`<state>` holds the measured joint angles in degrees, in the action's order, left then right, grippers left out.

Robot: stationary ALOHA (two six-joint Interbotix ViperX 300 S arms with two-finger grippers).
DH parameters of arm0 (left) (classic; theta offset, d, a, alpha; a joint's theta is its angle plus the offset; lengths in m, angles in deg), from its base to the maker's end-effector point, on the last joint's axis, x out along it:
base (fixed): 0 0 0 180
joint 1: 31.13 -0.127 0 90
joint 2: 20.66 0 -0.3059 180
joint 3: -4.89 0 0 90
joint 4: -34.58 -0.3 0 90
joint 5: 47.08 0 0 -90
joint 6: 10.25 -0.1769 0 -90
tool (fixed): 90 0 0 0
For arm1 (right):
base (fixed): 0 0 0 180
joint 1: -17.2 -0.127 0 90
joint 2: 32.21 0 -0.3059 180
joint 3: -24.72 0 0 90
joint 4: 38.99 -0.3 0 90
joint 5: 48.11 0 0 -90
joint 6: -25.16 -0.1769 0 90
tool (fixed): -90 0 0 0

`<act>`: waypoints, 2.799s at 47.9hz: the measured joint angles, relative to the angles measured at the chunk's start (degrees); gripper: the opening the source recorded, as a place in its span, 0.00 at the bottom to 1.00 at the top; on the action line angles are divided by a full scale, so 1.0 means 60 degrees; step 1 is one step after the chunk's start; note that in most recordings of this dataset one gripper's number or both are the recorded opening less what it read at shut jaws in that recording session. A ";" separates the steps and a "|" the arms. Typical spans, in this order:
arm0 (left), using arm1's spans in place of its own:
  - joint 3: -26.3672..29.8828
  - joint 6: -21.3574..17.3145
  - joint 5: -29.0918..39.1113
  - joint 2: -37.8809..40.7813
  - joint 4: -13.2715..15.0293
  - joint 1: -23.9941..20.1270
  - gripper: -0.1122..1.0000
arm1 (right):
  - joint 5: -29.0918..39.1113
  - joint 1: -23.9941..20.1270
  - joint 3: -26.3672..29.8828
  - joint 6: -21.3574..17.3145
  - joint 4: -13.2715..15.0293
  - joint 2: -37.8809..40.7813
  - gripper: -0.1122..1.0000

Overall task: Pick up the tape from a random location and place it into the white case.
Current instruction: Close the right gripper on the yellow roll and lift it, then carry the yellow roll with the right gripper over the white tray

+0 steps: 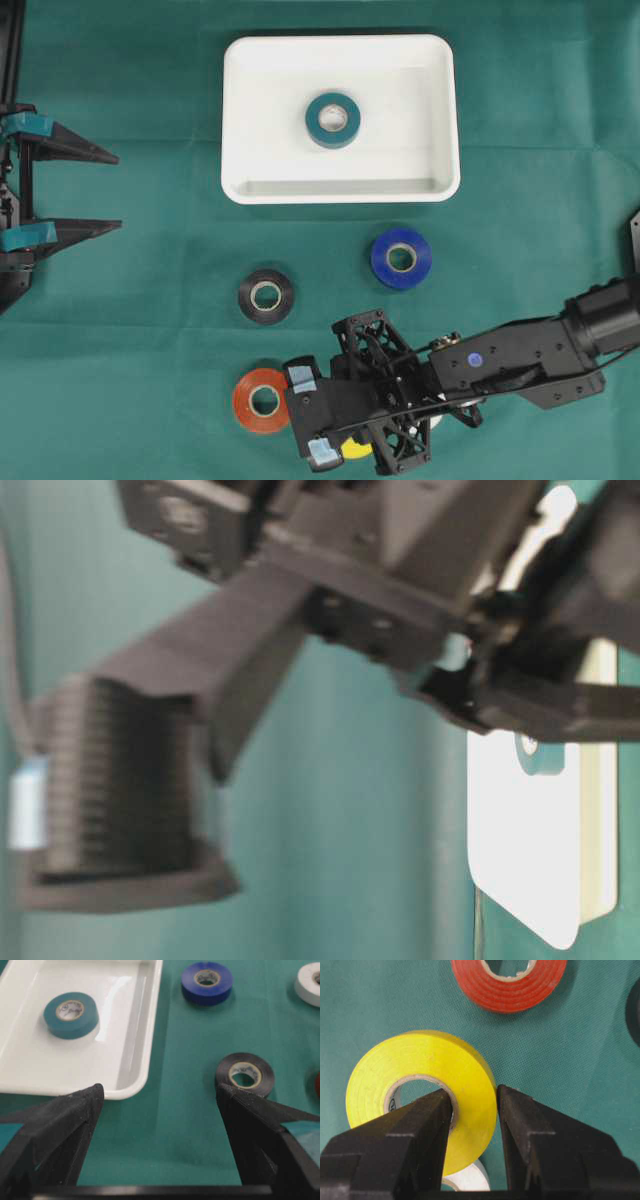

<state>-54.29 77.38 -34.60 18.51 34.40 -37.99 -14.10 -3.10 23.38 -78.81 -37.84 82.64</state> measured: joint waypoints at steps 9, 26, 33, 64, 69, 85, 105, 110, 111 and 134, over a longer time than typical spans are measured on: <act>0.0000 0.0000 0.0000 0.0000 0.0000 0.0000 0.96 | 0.0630 0.0015 0.0264 0.0015 0.0000 -0.0322 0.38; 0.0000 0.0000 0.0015 0.0000 0.0000 0.0000 0.96 | 0.2036 0.0015 0.0996 0.0000 0.0000 -0.0776 0.38; 0.0000 0.0000 0.0029 0.0000 0.0000 0.0000 0.96 | 0.2651 0.0000 0.1318 0.0015 0.0015 -0.0996 0.38; 0.0000 0.0000 0.0073 0.0000 0.0000 0.0000 0.96 | 0.4087 -0.0015 0.2153 0.0015 0.0161 -0.1260 0.38; 0.0000 0.0000 0.0059 0.0000 0.0000 0.0000 0.96 | 0.4087 0.0000 0.2153 0.0015 0.0161 -0.1260 0.38; 0.0000 0.0000 0.0073 0.0000 0.0000 0.0000 0.96 | 0.4087 -0.0015 0.2153 0.0015 0.0176 -0.1260 0.38; 0.0000 0.0000 0.0073 0.0000 0.0000 0.0000 0.96 | 0.4102 -0.0015 0.2153 0.0000 0.0176 -0.1260 0.38; 0.0000 0.0000 0.0073 0.0000 -0.0015 0.0000 0.96 | 0.4087 -0.0015 0.2139 0.0015 0.0176 -0.1260 0.38; -0.0015 0.0000 0.0073 0.0000 -0.0015 0.0000 0.96 | 0.4102 -0.0015 0.2153 0.0000 0.0176 -0.1260 0.38; 0.0000 0.0000 0.0073 0.0000 0.0000 0.0000 0.96 | 0.4102 -0.0015 0.2153 0.0015 0.0234 -0.1260 0.38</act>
<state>-54.29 77.38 -34.16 18.51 34.40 -37.99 10.51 -3.19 36.30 -78.73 -36.44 75.08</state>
